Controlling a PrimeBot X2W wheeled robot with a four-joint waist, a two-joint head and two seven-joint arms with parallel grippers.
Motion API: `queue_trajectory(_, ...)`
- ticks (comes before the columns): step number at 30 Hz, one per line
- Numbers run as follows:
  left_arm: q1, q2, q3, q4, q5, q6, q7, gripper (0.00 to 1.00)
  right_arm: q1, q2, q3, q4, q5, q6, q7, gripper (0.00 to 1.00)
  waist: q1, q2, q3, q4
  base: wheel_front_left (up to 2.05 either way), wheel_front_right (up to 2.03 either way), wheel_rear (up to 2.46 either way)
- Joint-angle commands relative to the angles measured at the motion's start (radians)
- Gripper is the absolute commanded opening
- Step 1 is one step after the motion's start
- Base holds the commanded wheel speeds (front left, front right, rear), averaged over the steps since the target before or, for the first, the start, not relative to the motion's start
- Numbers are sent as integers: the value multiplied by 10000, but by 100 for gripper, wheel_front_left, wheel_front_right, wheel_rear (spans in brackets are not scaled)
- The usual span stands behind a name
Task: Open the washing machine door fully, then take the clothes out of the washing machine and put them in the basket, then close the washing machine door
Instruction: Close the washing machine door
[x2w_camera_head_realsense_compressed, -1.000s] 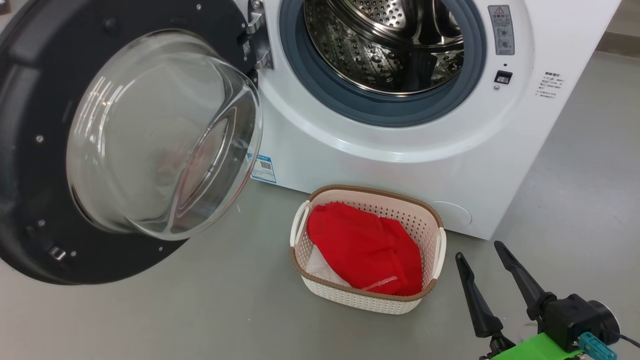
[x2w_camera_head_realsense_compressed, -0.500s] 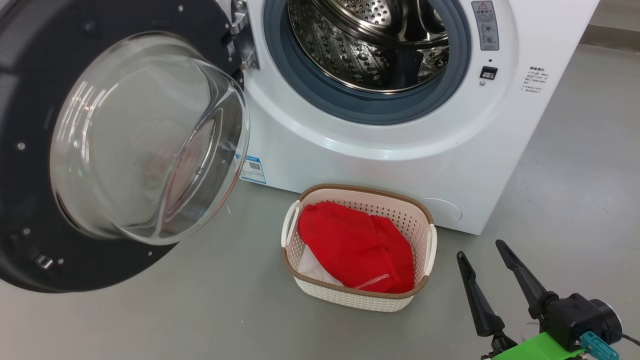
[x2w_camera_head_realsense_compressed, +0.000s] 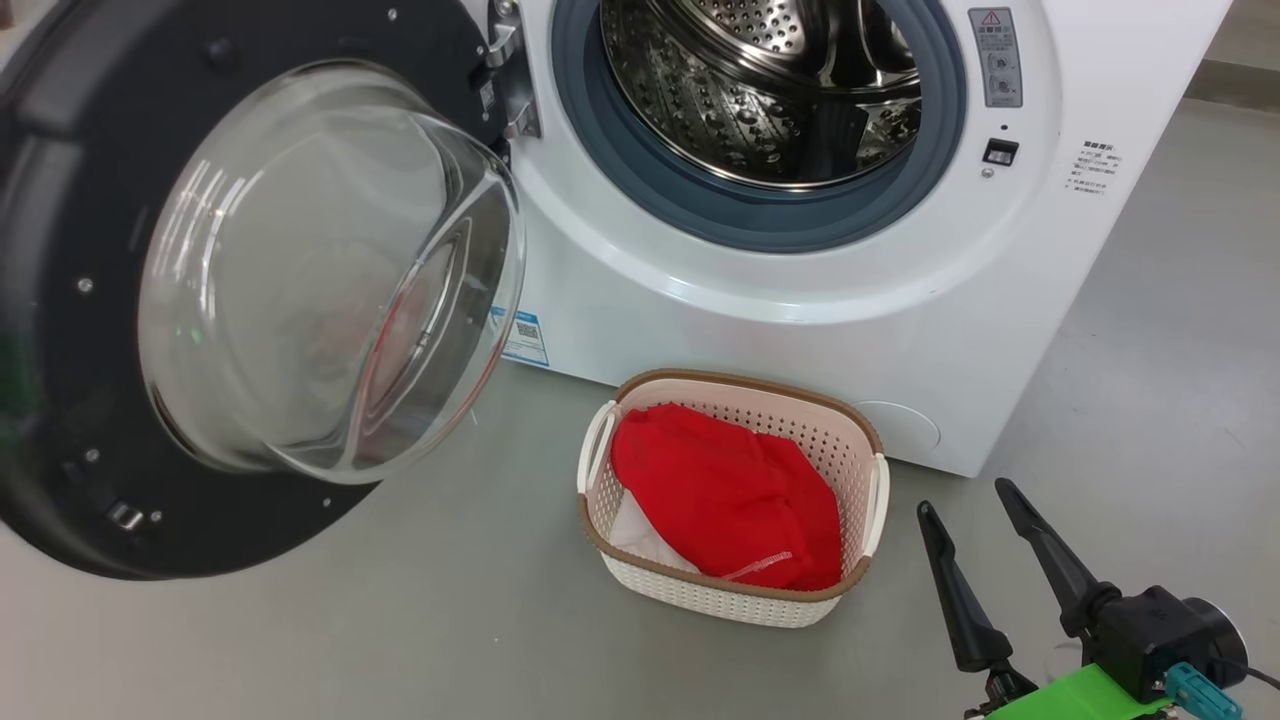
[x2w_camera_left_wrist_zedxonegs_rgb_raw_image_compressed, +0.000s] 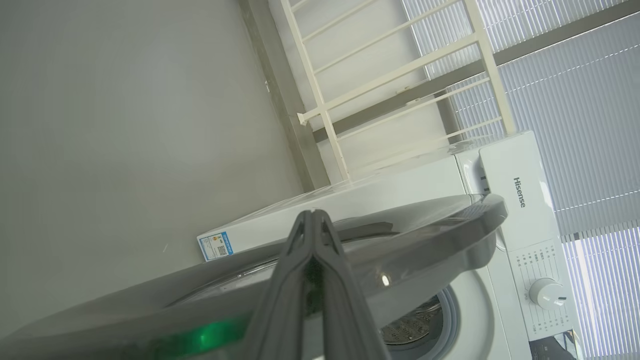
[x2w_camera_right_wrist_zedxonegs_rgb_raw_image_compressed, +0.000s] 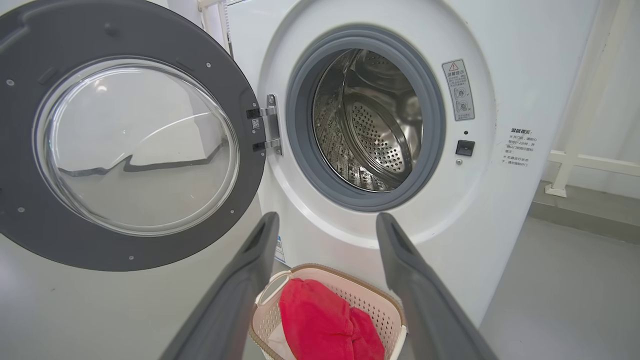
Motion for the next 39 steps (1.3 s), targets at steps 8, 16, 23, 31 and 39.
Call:
queue_trajectory(8, 317, -82, 38, -754, -297, -226, 470, 0, -262, -81, 276, -180, 40, 62, -175, 100, 0, -1, -16, 31, 0, 0, 0)
queue_trajectory(16, 793, -473, 123, -1289, -556, -203, 720, 0, -277, -75, 262, -82, 75, 62, -247, 100, 0, -1, -66, 14, 0, 0, 0)
queue_trajectory(23, 1085, -798, 105, -1956, -775, -176, 1073, 0, -243, -72, 279, -46, 119, 62, -308, 100, 0, -1, -113, 40, 0, 0, 0)
queue_trajectory(31, 1551, -1292, 55, -3179, -1020, 86, 1491, 0, -249, -71, 301, 24, 200, 62, -371, 100, 0, -1, -163, 81, 0, 0, 0)
queue_trajectory(39, 2160, -1864, -13, -4530, -1218, 478, 1802, 0, -281, -71, 336, 112, 253, 62, -419, 100, 0, -1, -178, 50, 0, 0, 0)
